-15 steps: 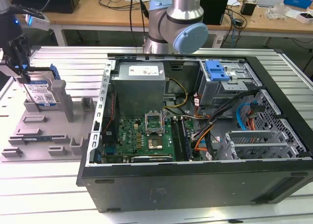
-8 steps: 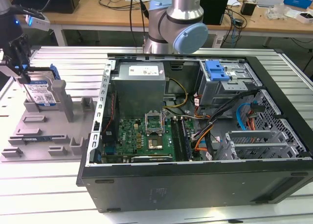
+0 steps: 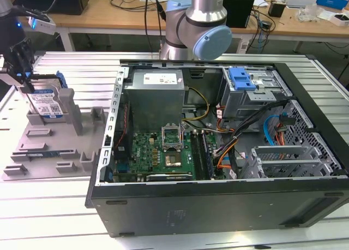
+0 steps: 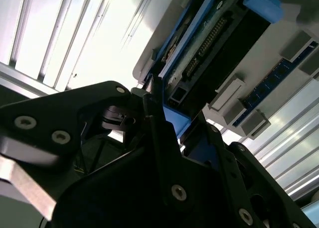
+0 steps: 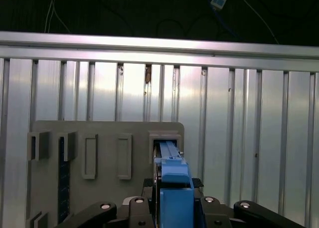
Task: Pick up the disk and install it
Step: 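Pick up the disk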
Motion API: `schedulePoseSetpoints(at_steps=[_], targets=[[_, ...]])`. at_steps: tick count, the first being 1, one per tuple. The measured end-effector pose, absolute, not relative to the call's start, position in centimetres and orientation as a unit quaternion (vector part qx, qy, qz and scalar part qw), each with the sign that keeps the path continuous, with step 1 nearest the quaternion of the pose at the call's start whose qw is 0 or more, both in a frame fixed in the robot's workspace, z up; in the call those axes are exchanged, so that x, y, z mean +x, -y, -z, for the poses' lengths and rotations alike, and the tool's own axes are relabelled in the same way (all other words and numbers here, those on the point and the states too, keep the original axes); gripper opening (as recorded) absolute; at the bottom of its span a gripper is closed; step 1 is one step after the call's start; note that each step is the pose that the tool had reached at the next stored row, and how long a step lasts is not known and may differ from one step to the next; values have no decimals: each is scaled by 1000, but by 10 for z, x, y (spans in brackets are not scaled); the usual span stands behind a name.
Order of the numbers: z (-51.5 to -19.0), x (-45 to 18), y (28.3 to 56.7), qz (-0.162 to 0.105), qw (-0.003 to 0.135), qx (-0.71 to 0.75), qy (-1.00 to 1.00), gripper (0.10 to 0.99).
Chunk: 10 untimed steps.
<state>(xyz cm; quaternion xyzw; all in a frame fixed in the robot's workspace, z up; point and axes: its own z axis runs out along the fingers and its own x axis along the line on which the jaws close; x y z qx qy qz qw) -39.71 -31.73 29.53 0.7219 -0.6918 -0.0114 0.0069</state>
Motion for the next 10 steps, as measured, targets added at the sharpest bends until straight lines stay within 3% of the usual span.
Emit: schedulePoseSetpoints(at_steps=[10], targets=[[-295,-397,317,11,7,722,692,369]])
